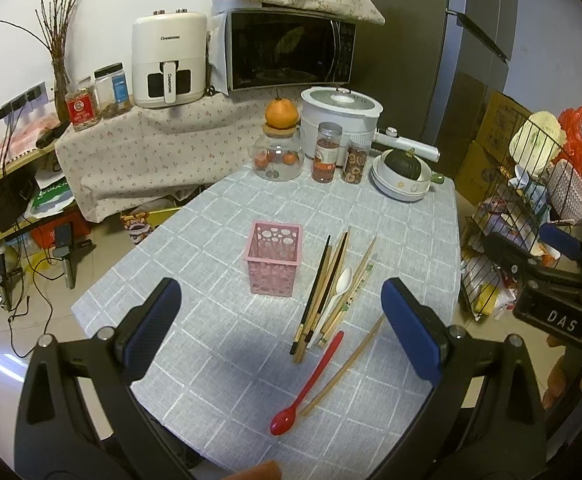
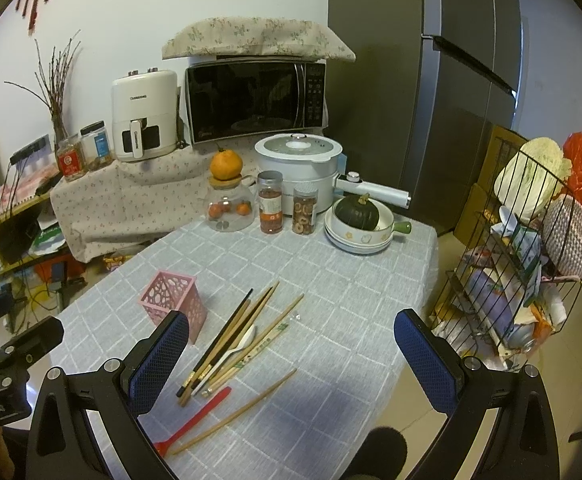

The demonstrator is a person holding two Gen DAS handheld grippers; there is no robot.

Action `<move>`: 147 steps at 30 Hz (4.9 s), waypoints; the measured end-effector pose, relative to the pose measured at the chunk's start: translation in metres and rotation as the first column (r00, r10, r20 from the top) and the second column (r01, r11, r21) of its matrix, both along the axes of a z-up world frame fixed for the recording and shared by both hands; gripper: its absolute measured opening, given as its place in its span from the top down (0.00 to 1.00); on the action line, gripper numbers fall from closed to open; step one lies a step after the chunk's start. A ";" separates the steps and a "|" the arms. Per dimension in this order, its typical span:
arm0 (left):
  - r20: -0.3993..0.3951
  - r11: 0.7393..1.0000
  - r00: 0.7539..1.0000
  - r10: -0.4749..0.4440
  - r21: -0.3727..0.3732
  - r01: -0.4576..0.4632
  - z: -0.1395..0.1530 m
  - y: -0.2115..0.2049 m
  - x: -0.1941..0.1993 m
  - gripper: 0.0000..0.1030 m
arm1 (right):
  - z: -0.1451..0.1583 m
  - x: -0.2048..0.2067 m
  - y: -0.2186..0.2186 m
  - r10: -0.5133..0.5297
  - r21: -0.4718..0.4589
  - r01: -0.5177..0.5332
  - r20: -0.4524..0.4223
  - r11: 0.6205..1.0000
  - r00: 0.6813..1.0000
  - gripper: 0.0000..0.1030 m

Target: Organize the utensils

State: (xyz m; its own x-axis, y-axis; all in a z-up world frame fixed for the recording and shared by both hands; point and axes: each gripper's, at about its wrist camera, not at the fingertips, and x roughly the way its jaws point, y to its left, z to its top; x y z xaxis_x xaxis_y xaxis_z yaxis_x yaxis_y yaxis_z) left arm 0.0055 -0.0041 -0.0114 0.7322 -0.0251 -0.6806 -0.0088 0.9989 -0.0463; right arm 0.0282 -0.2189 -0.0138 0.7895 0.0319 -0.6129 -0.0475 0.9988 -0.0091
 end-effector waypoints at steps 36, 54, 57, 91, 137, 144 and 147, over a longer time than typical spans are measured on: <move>-0.665 0.927 0.650 -0.368 -0.319 0.199 -0.183 -0.026 0.095 0.53 | -0.163 0.084 -0.013 0.105 0.102 -0.051 -0.637 0.993 0.764 0.00; -0.684 0.934 0.638 -0.354 -0.219 0.284 -0.217 -0.053 0.107 0.88 | -0.182 0.094 -0.025 0.055 0.070 -0.010 -0.682 0.997 0.729 0.00; -0.675 0.930 0.642 -0.364 -0.227 0.288 -0.210 -0.051 0.107 0.97 | -0.189 0.099 -0.023 0.045 0.060 -0.005 -0.696 0.998 0.717 0.00; -0.375 0.949 0.879 -0.295 -0.223 0.223 -0.100 0.026 0.082 0.98 | -0.244 0.152 0.031 -0.005 0.065 0.075 -0.719 0.995 0.695 0.86; -0.098 0.982 0.993 -0.066 -0.184 0.047 -0.044 0.055 0.159 0.98 | -0.011 0.145 0.081 0.235 0.354 -0.201 -0.057 0.914 0.970 0.94; -0.181 0.979 0.981 -0.068 -0.204 0.030 -0.063 0.058 0.176 0.98 | -0.045 0.172 0.104 0.255 0.283 -0.201 -0.169 0.938 0.952 0.94; -0.209 0.979 0.976 -0.067 -0.204 0.024 -0.071 0.058 0.182 0.98 | -0.057 0.179 0.110 0.259 0.260 -0.203 -0.205 0.944 0.944 0.94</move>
